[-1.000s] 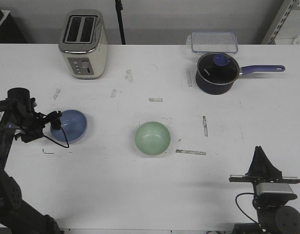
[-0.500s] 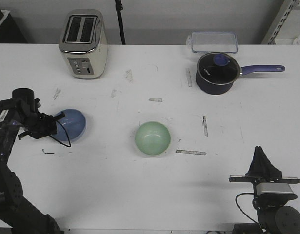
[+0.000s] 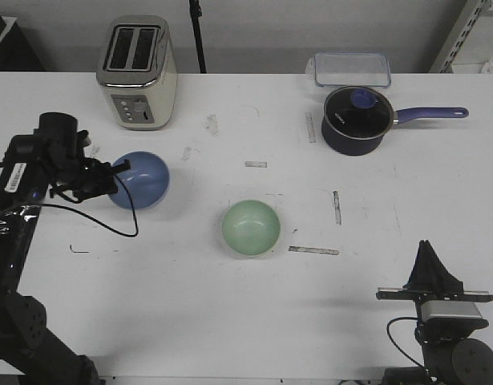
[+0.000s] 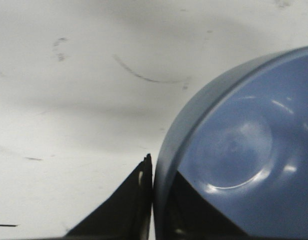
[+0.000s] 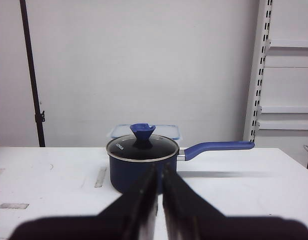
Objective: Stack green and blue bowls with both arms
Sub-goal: 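Lift the blue bowl with the left gripper over the green bowl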
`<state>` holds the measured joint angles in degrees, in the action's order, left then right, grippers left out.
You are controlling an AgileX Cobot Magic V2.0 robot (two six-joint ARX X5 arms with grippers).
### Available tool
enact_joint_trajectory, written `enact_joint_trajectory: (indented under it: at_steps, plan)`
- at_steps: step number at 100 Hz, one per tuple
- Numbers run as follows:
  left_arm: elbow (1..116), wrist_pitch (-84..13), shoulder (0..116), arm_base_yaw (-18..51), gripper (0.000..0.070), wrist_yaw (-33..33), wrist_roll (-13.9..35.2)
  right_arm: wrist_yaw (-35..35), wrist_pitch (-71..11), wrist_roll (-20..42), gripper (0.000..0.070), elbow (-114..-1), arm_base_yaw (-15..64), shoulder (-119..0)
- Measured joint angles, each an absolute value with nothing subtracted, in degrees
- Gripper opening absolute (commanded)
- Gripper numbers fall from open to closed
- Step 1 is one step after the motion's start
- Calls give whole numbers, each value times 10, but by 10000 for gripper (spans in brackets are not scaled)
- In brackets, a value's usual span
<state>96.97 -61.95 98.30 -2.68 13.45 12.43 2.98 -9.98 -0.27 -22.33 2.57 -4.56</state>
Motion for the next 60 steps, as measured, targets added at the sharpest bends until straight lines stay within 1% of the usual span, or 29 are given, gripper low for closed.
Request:
enact_joint_trajectory:
  at_steps: [21, 44, 60]
  plan:
    - [981, -594, 983, 83, 1, 135, 165, 30, -100, -3, 7, -223, 26, -46]
    - [981, -535, 983, 219, 1, 136, 222, 30, -100, -3, 7, -223, 26, -46]
    - [981, -520, 997, 284, 1, 134, 242, 30, -100, -3, 7, -223, 26, -46]
